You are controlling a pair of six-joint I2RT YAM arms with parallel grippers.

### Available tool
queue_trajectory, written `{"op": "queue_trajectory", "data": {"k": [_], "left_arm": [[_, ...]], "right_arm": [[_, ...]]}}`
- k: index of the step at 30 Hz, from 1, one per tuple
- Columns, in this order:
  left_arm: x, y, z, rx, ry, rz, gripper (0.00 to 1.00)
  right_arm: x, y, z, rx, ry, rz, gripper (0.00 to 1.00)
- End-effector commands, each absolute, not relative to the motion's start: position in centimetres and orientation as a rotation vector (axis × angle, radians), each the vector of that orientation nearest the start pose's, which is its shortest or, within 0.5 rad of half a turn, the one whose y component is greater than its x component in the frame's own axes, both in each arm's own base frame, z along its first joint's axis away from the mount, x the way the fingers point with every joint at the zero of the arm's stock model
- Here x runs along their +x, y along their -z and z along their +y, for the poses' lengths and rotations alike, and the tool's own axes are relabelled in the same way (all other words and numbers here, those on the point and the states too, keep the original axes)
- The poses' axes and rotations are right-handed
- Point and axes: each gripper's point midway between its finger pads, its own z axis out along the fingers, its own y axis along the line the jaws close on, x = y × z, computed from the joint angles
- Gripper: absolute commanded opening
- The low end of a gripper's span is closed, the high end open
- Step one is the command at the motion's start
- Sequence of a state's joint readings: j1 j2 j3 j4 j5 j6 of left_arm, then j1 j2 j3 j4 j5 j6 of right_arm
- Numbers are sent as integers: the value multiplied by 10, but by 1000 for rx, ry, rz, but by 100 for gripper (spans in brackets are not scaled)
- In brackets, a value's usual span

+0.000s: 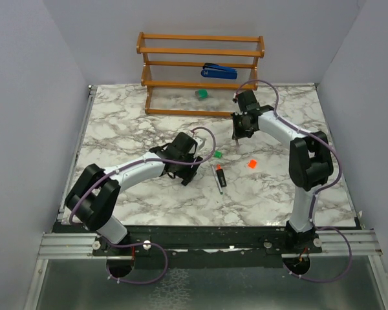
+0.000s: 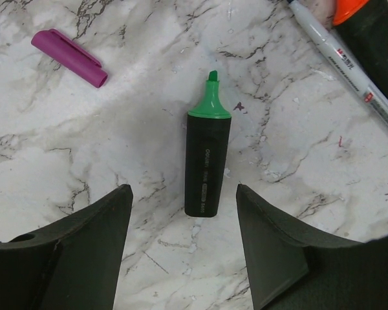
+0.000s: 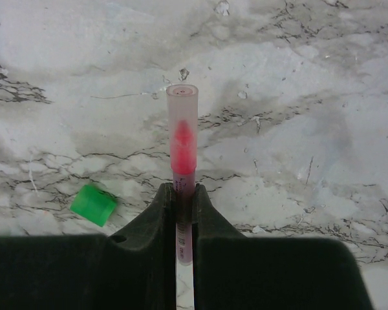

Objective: Insert the pens into the pen caps

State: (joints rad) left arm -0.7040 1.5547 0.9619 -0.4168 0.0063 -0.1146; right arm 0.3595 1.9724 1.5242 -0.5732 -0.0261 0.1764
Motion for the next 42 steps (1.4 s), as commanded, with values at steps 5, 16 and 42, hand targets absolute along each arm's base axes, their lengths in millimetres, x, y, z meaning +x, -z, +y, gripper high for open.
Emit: {"op": "queue_trajectory", "data": {"k": [5, 16, 42], "left_arm": [[266, -43, -239, 755, 304, 2495, 66], [246, -24, -254, 845, 363, 2544, 63], [254, -32, -263, 845, 364, 2484, 0]], "right_arm": [[429, -33, 164, -207, -159, 2656, 10], [420, -14, 162, -210, -156, 2688, 25], [387, -182, 192, -164, -587, 2187, 54]]}}
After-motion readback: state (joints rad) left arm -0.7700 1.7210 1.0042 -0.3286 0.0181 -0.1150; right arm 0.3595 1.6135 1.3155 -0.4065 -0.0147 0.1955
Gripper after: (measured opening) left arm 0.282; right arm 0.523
